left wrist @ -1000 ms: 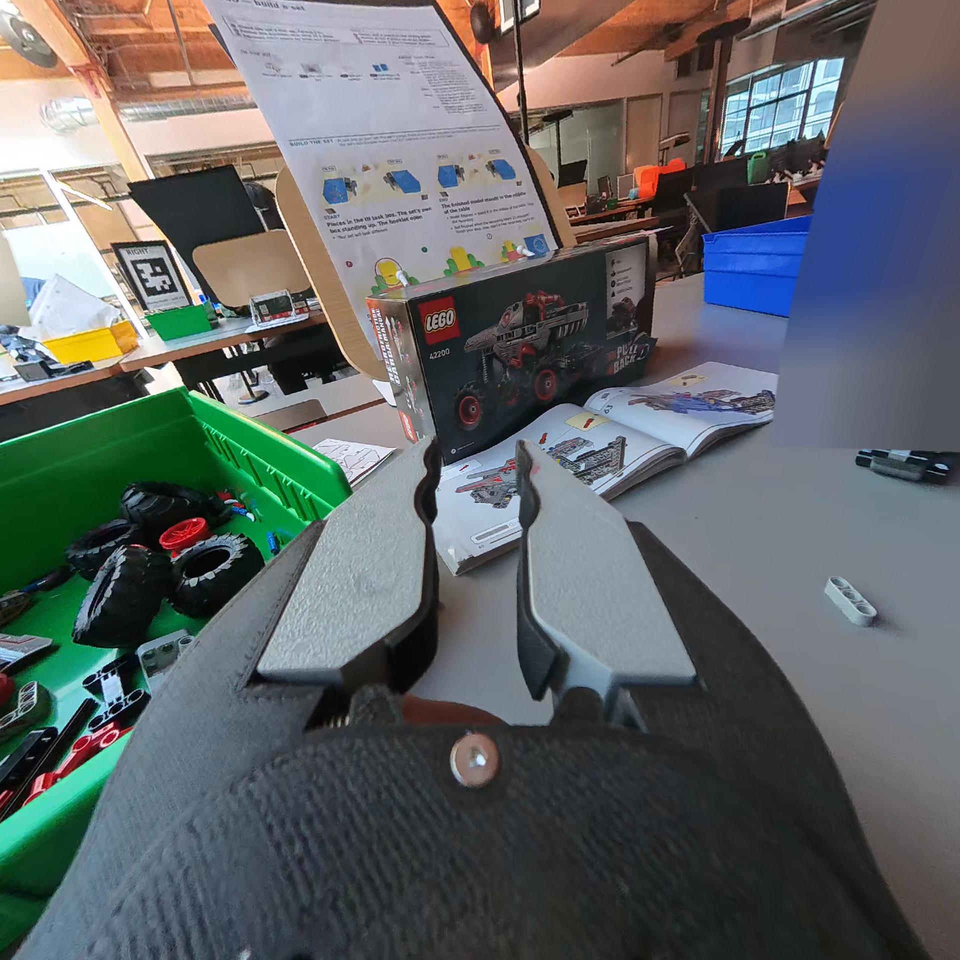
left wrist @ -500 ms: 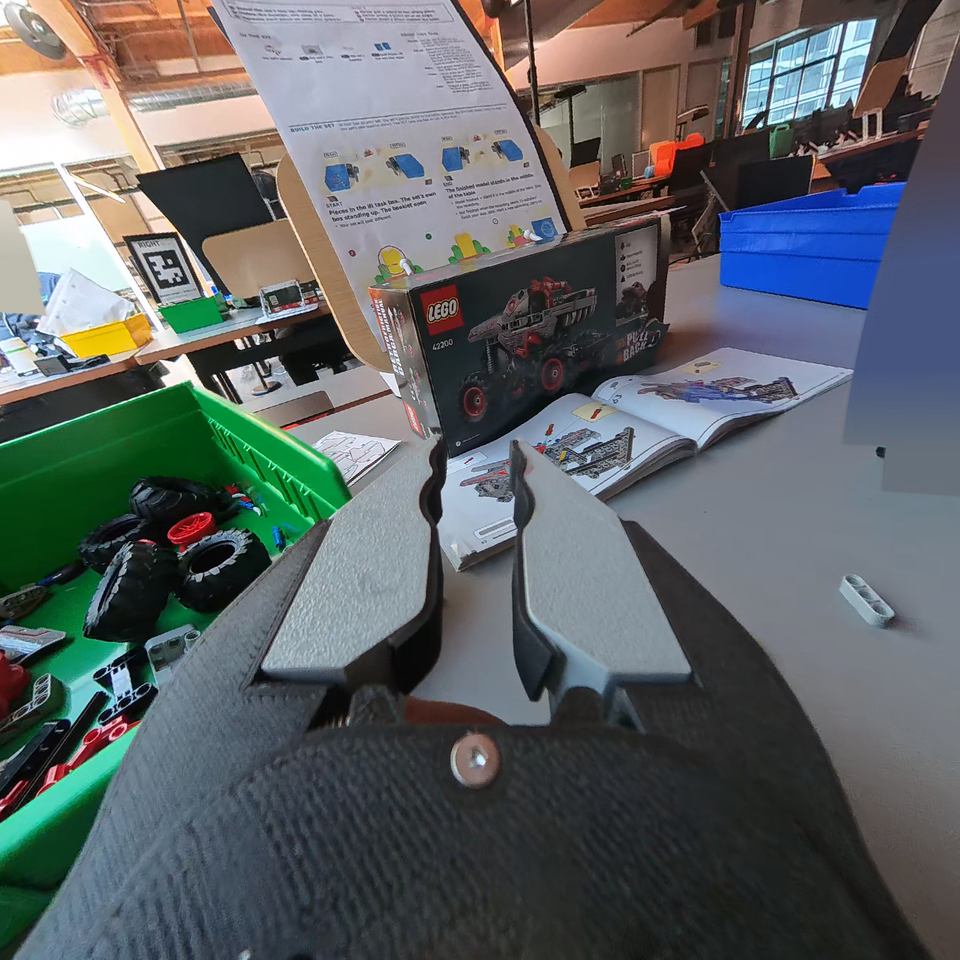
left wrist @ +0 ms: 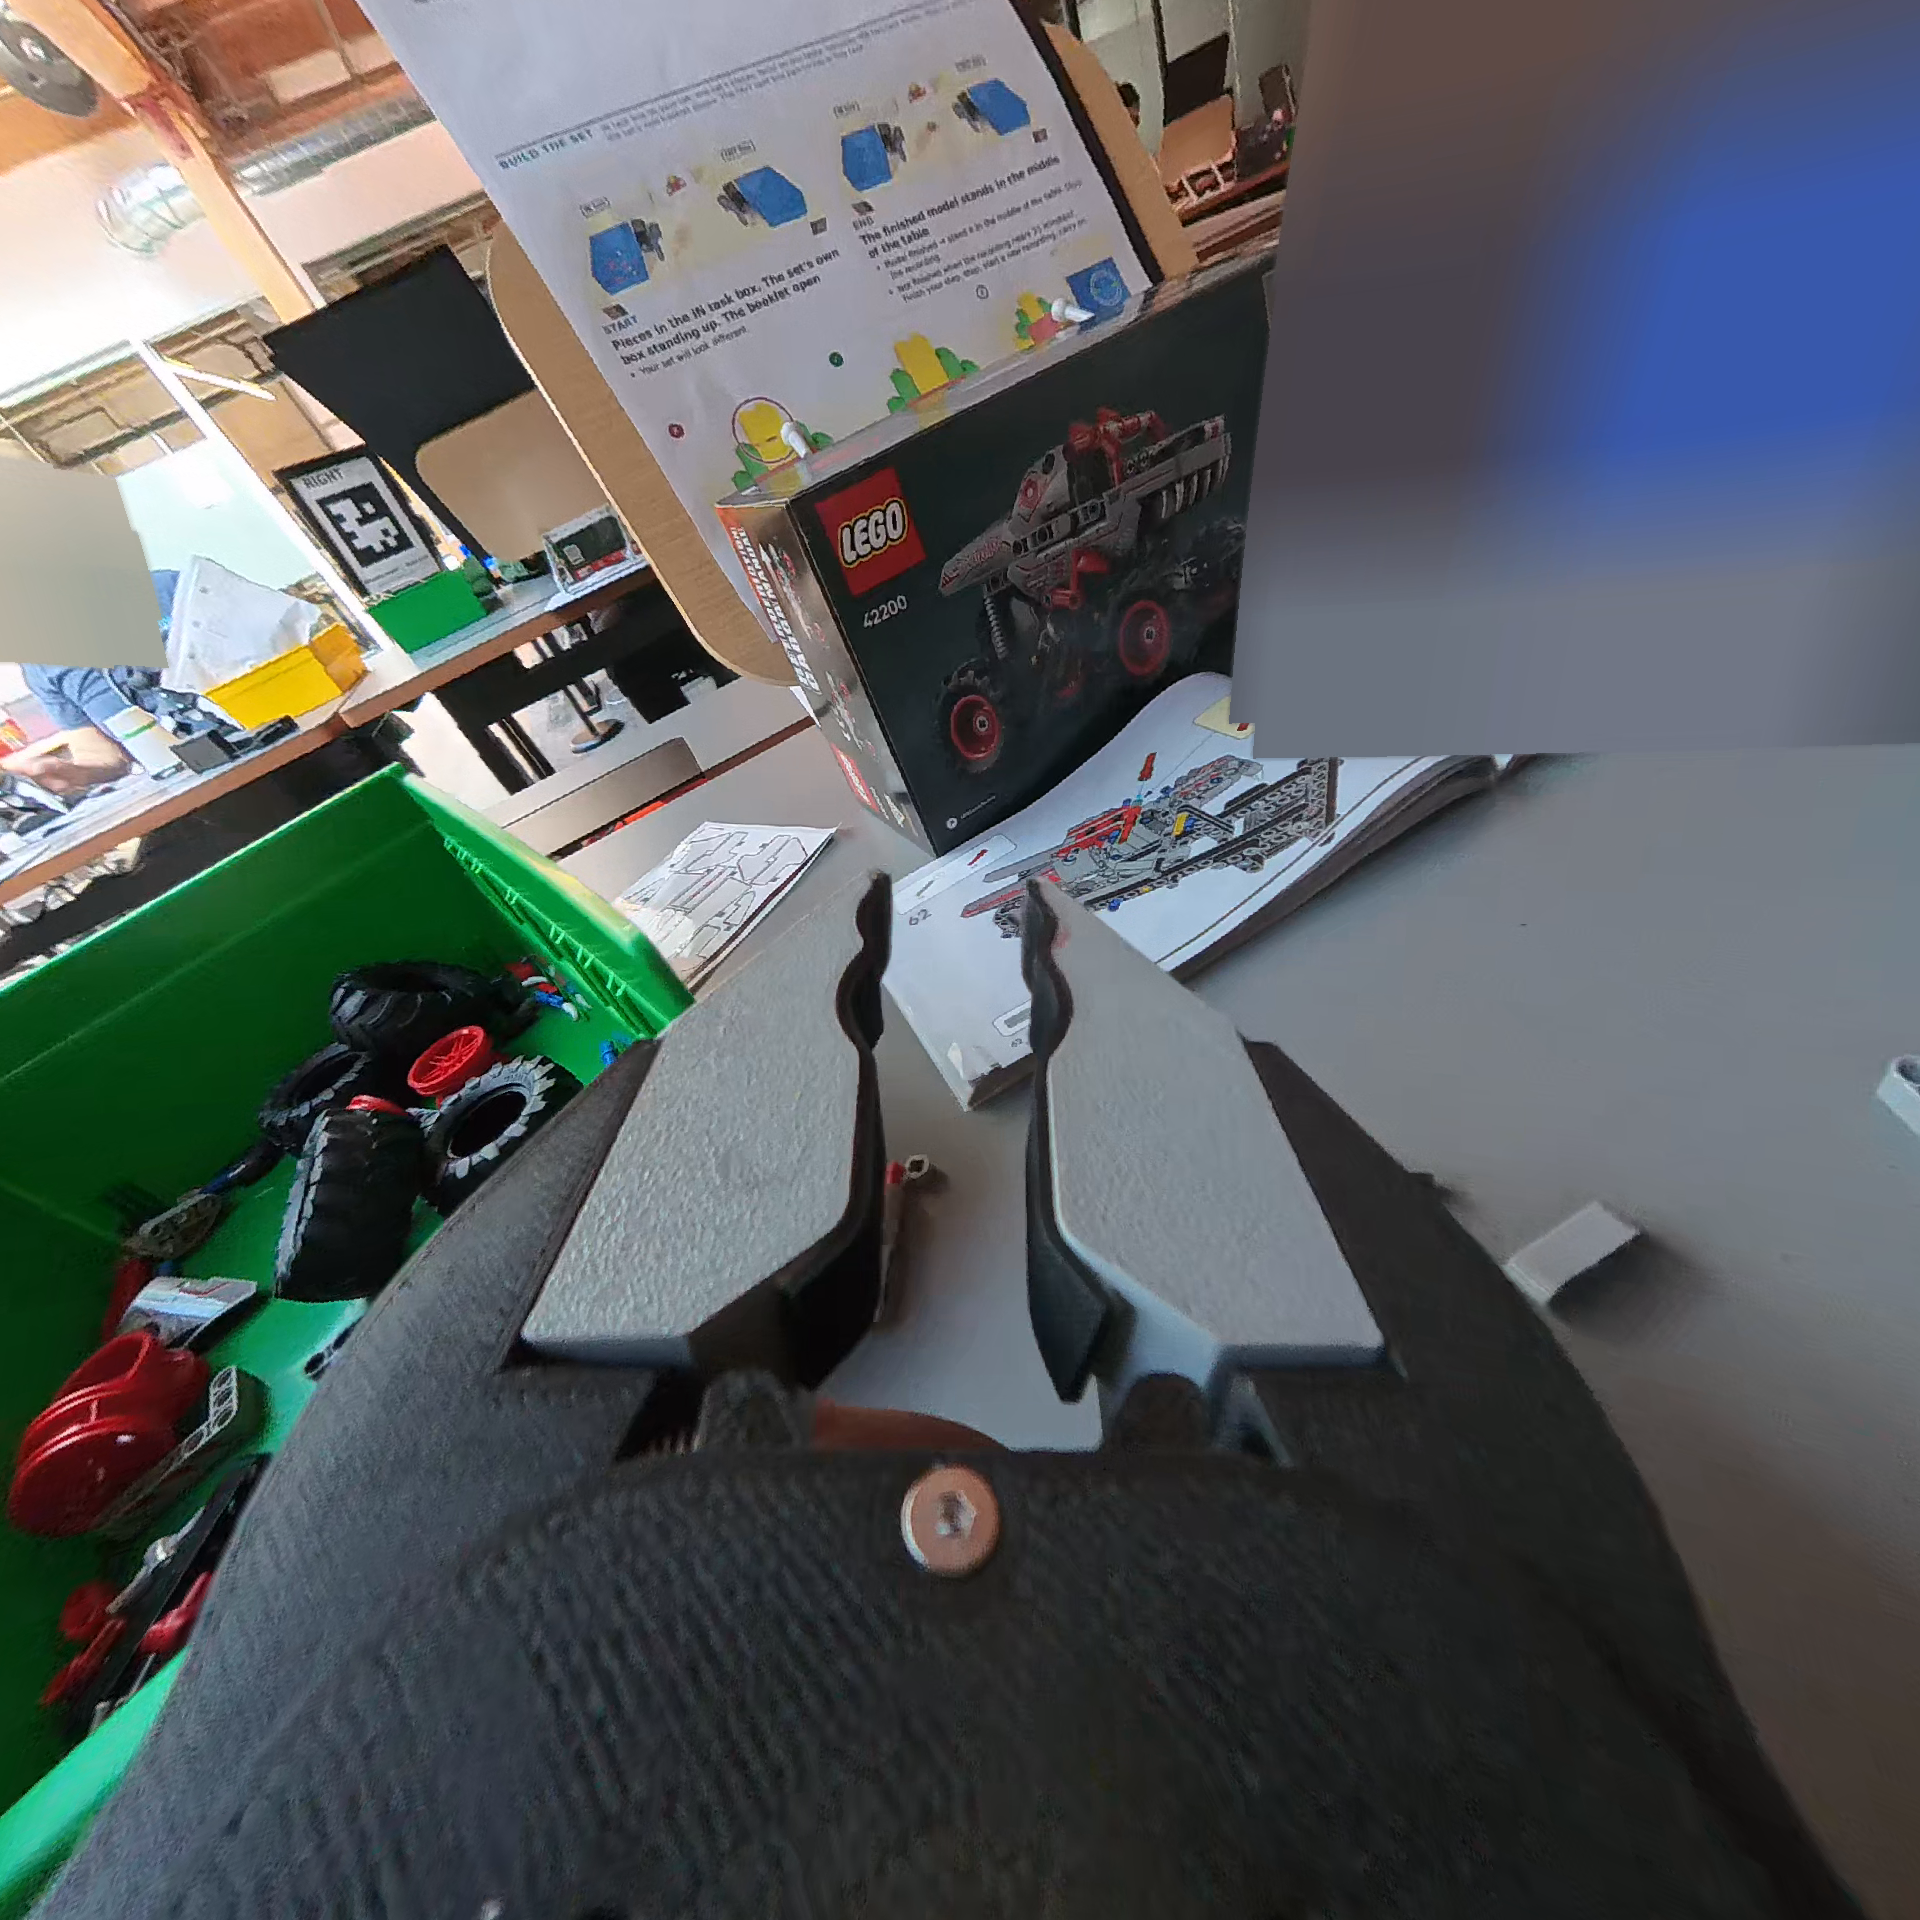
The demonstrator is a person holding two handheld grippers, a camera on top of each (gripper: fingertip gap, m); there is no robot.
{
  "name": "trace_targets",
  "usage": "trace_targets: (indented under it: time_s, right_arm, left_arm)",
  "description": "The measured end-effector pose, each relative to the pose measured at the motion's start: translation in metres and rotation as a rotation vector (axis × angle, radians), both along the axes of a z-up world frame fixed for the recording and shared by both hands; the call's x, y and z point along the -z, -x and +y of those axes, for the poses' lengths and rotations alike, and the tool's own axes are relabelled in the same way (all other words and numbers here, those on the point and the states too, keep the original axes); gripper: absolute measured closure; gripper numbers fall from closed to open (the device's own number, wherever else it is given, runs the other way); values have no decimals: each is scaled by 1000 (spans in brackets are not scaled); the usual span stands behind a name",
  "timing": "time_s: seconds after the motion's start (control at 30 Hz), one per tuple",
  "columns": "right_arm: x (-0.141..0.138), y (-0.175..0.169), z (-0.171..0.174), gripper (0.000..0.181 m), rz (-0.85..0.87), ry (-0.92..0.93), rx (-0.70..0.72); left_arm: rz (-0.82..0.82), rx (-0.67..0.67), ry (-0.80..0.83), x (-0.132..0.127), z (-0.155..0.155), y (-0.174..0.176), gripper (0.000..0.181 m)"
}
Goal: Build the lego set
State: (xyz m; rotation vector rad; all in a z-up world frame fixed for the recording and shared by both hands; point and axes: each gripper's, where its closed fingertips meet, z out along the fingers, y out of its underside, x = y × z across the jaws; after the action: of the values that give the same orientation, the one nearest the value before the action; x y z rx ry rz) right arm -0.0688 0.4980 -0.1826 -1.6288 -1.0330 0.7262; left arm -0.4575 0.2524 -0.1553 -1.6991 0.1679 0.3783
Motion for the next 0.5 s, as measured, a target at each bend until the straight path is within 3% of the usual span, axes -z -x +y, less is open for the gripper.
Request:
trace_targets:
  time_s: [0.5]
  right_arm:
    - [-3, 1, -4, 144, 3, -28, -2]
  left_arm:
    - [113, -20, -25, -3, -3, -7, 161]
